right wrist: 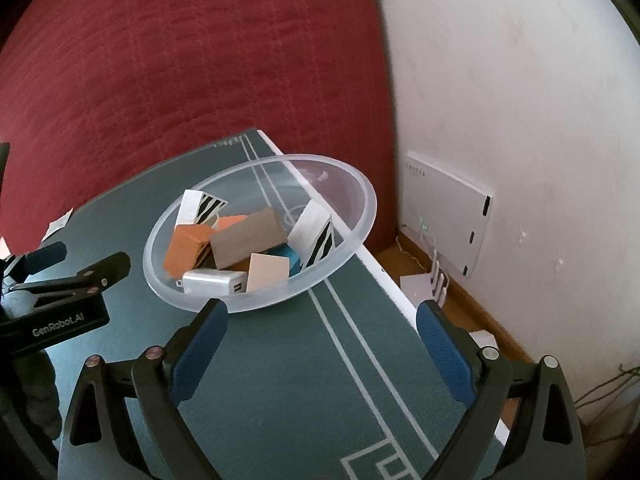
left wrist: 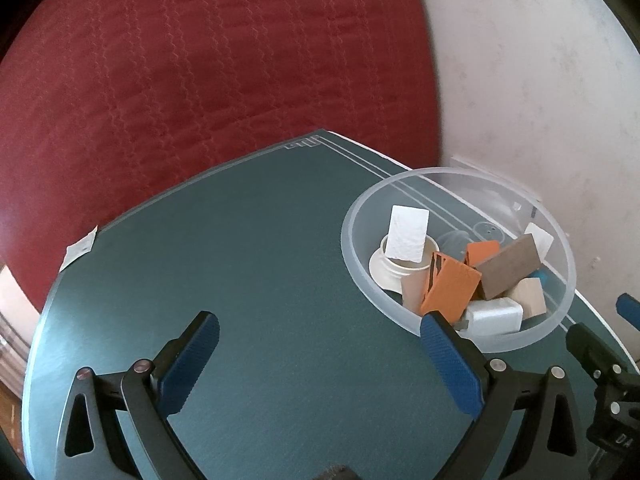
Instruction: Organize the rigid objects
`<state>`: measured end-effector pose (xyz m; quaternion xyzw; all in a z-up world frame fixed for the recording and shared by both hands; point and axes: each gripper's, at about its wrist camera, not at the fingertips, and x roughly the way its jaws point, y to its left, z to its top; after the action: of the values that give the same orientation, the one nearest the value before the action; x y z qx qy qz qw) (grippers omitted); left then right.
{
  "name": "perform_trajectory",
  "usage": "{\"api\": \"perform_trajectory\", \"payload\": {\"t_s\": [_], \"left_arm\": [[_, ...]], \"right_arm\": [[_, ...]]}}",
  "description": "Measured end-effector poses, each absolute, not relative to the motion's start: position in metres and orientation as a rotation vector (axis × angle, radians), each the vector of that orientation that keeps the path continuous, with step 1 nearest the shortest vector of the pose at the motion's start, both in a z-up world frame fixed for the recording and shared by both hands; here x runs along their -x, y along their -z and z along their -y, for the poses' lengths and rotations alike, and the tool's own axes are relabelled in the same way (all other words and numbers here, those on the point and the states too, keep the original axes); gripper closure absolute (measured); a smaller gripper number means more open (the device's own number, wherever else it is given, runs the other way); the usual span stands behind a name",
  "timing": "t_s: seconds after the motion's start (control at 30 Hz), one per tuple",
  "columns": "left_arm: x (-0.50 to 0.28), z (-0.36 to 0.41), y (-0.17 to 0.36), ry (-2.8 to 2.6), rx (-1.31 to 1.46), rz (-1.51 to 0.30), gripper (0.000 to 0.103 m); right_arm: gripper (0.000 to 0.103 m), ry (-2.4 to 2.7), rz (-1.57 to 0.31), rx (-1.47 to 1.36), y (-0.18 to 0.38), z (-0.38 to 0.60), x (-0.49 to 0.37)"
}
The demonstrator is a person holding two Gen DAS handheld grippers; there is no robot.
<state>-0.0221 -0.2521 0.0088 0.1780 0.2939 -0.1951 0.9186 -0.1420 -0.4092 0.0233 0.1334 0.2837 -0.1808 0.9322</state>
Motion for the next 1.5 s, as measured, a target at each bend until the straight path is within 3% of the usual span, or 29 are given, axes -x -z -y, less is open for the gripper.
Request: {"api": "perform_trajectory", "payload": {"t_s": [0.37,1.5], "left_arm": [[0.031,0.248,-0.009,0.366,-0.382,-0.574,0.001],[0.043,0.244,-0.007,0.354,-0.371,-0.596,0.001]], "right_arm": [[0.006,0.403,-0.451,-0.134,-0.042,0.386,0.152],[0.006,0.393,-0.521,-0.136,-0.032,0.388,0.149]]}}
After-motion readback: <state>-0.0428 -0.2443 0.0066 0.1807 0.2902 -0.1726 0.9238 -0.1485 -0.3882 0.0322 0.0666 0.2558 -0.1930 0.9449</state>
